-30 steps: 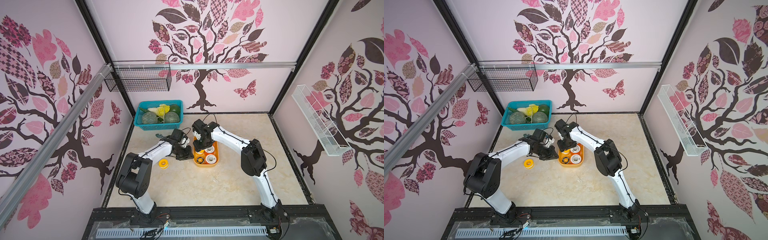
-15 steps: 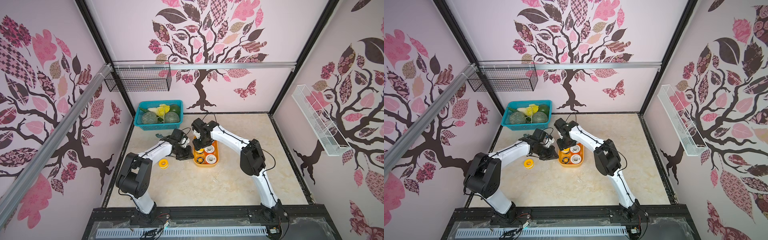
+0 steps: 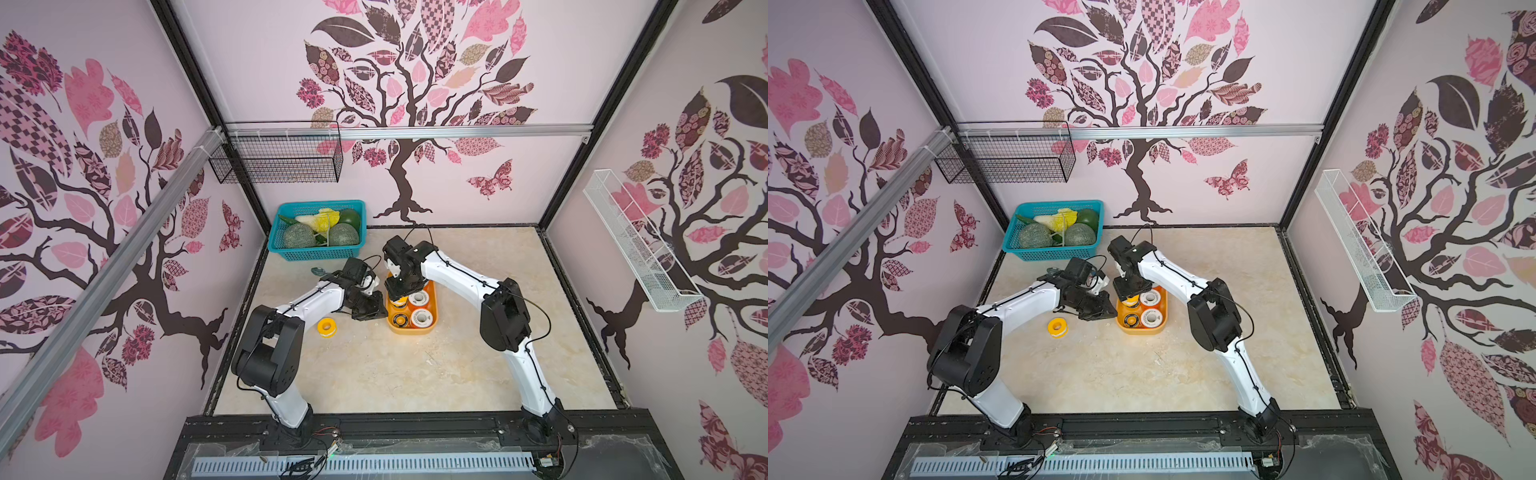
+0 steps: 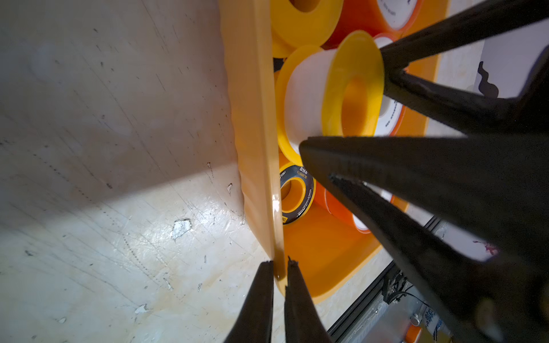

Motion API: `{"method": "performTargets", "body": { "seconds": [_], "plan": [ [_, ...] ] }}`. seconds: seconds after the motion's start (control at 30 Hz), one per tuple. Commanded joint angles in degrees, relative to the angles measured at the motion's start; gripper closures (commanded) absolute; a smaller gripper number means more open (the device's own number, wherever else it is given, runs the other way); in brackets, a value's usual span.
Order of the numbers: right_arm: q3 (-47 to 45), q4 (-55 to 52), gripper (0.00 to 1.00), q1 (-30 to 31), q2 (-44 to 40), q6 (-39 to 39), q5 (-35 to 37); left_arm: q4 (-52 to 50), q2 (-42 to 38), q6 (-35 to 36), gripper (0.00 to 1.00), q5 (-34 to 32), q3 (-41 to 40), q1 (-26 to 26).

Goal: Put the sealing tape into the storage box
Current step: Place the sealing tape in the storage box.

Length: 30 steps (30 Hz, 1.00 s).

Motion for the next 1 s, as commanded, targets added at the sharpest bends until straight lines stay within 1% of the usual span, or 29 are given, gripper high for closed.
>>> {"method": "performTargets", "body": {
  "seconds": [0.0,0.17,0.53,0.87,0.97],
  "plan": [
    [1.99,-0.53,0.38,0.33,-0.75,-0.88,-1.36,-0.13,0.63,0.45,0.86,0.43,1.38,-0.38],
    [1.88,-1.69,0.38,0.31,-0.51,-1.46,-2.51,-0.11,0.57,0.44,0.86,0.45,1.45,-0.37],
    [2.77,-2.35,0.38,0.35,1.51,-1.71,-0.85,-0.19,0.81,0.43,0.86,0.48,1.51,-0.33],
    [4.81,-3.37,0.35,0.33,4.05,-1.80,0.43,-0.38,0.81,0.52,0.86,0.50,1.60,-0.33],
    [5.11,-3.46,0.31,0.32,4.29,-1.63,0.90,-0.37,0.81,0.52,0.86,0.48,1.55,-0.33]
  ]
}}
